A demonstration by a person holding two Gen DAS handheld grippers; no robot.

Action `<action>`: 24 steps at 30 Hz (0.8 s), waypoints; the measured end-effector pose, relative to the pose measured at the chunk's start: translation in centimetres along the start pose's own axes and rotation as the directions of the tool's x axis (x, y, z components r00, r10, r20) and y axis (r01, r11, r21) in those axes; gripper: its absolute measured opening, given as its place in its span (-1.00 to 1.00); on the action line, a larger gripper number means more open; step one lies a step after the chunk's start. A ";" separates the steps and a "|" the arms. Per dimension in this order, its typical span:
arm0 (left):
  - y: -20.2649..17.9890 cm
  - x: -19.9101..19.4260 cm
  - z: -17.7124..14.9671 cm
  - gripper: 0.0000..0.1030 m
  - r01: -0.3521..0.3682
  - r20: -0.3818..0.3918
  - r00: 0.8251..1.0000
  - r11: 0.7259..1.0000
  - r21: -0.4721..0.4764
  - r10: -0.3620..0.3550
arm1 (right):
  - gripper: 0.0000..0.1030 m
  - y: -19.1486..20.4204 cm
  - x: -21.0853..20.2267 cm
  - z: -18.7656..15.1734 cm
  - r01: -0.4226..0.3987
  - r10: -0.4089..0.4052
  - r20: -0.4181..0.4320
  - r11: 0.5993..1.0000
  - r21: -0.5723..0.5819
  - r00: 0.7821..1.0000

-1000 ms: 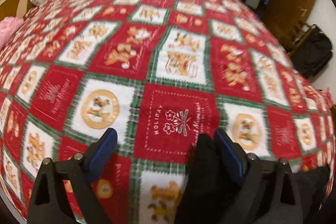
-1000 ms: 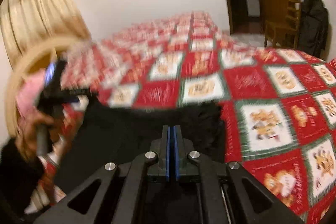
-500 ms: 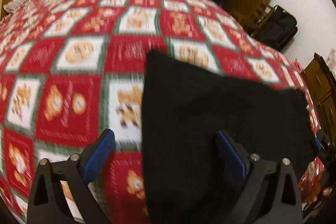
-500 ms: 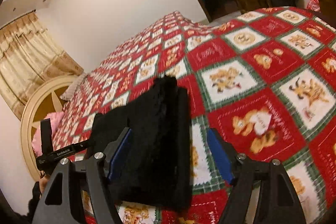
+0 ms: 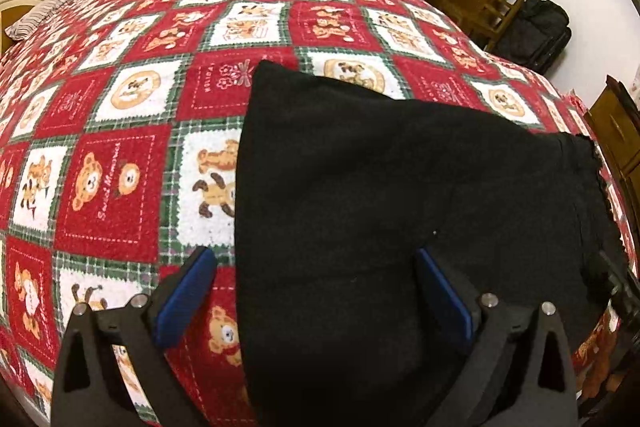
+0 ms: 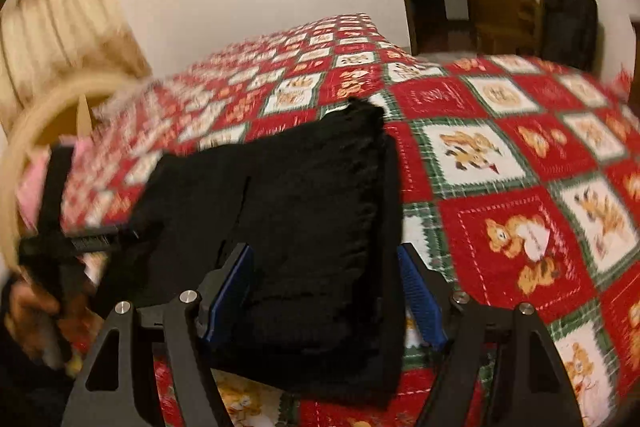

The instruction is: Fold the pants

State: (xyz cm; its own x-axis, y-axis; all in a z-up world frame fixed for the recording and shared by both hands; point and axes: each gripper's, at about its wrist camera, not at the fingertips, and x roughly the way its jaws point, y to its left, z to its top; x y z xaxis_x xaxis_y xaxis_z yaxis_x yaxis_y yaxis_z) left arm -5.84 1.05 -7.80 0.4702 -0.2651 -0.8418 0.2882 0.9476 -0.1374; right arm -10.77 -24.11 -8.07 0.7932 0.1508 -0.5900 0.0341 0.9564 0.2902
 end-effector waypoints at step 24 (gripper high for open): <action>-1.0 -0.3 -0.1 0.56 0.018 0.014 1.000 1.000 -0.022 -0.018 | -0.05 0.8 -0.1 0.1 0.063 -0.063 0.010 0.997 -0.038 0.998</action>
State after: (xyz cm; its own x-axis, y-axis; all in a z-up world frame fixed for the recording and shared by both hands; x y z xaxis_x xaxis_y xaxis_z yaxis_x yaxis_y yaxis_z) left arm -6.38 0.18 -7.42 0.4763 -0.2844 -0.8321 0.2783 0.9464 -0.1641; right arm -10.79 -23.38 -7.70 0.7955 0.0882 -0.5995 0.0608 0.9727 0.2238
